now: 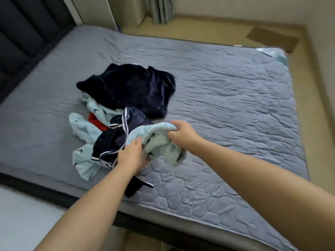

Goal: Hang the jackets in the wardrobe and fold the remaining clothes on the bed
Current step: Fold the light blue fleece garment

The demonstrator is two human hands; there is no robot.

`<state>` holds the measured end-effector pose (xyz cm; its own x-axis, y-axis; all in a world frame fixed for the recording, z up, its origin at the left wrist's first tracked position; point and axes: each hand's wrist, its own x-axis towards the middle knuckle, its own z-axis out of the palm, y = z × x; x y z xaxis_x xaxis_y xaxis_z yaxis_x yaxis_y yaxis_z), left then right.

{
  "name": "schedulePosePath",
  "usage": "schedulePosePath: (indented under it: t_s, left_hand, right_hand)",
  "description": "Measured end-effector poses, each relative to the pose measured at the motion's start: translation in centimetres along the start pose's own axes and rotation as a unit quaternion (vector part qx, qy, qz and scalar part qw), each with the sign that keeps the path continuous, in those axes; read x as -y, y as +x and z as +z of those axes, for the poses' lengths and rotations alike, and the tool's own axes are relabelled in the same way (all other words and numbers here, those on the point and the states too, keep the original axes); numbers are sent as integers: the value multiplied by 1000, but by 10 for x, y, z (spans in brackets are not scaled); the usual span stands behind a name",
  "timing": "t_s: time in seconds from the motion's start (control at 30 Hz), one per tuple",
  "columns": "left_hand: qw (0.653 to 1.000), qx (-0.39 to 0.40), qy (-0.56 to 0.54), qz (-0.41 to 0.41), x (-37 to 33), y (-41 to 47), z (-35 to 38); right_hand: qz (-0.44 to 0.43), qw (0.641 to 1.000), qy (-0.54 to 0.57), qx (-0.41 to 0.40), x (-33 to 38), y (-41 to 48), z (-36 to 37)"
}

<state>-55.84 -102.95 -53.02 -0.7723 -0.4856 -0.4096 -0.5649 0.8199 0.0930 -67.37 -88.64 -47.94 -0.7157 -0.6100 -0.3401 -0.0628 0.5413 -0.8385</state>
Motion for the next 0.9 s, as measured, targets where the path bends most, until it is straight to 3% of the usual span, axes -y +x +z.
schedulePosePath:
  t_s: [0.23, 0.43, 0.73, 0.9]
  left_hand:
    - [970, -229, -34, -80, 4, -63, -158]
    - [930, -360, 8, -68, -1, -148, -312]
    - [861, -499, 98, -8, -67, -268, -470]
    - [815, -559, 149, 27, -124, -322, -540]
  right_hand:
    - [-100, 993, -55, -27, 131, -62, -85]
    - [-188, 971, -128, -78, 250, -131, -161]
    - [-273, 894, -306, -180, 366, -240, -297]
    - [-287, 820, -447, -210, 392, -302, -384]
